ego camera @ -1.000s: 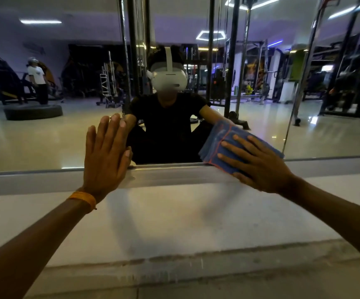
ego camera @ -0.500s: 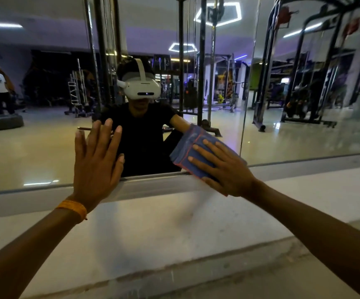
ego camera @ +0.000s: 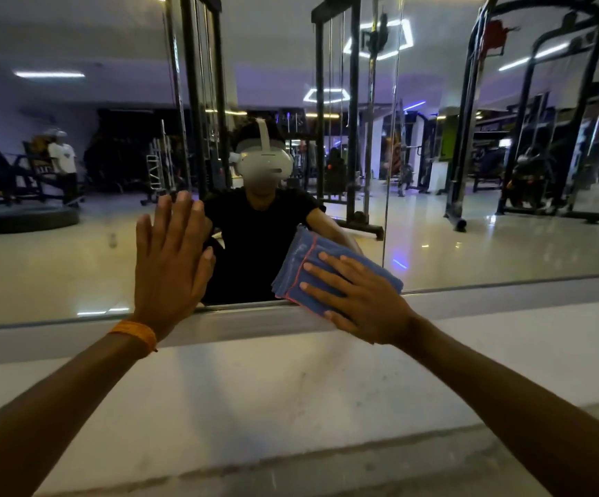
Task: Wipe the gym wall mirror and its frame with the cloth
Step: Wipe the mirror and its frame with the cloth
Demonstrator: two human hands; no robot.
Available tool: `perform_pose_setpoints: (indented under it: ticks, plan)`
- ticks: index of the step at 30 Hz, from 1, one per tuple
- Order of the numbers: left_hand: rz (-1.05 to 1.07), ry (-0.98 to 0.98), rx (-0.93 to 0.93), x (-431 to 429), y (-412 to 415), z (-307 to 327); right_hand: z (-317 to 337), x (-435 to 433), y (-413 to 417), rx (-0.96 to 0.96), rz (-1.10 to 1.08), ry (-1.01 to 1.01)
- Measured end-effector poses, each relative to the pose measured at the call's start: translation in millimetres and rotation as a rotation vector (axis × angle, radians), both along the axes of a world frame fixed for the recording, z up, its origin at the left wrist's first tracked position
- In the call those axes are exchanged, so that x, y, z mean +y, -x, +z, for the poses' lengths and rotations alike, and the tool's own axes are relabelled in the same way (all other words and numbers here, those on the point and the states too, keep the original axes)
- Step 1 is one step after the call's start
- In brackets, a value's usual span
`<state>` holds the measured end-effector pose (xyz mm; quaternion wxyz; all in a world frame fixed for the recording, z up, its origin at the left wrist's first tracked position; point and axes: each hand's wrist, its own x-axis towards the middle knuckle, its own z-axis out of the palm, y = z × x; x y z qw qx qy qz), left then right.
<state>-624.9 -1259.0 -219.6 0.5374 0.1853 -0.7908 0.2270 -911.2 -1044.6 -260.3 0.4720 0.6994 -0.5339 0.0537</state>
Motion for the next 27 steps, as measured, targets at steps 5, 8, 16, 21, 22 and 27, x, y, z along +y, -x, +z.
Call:
perform_pose_setpoints:
  ticks: [5, 8, 16, 21, 22, 27]
  plan:
    - [-0.007, 0.016, -0.021, 8.5, -1.9, 3.8, -22.0, 61.5, 68.8, -0.150, -0.081, 0.105]
    - [0.007, 0.049, -0.059, 10.1, 6.8, 5.7, -21.4, 32.9, 41.0, -0.178, -0.036, 0.167]
    - [0.039, 0.056, -0.112, 6.0, -1.0, 2.5, -13.7, -4.2, 6.5, -0.077, 0.075, 0.083]
    - [0.063, 0.081, -0.171, 1.2, -10.4, -0.2, -30.3, 60.3, 72.3, -0.157, -0.053, 0.141]
    - [0.066, 0.082, -0.168, 1.2, -10.6, 0.5, -31.6, 59.8, 67.8, -0.172, -0.064, 0.154]
    - [0.030, 0.134, -0.139, 7.3, -2.9, 4.4, -14.7, 5.8, 7.9, -0.065, 0.008, 0.044]
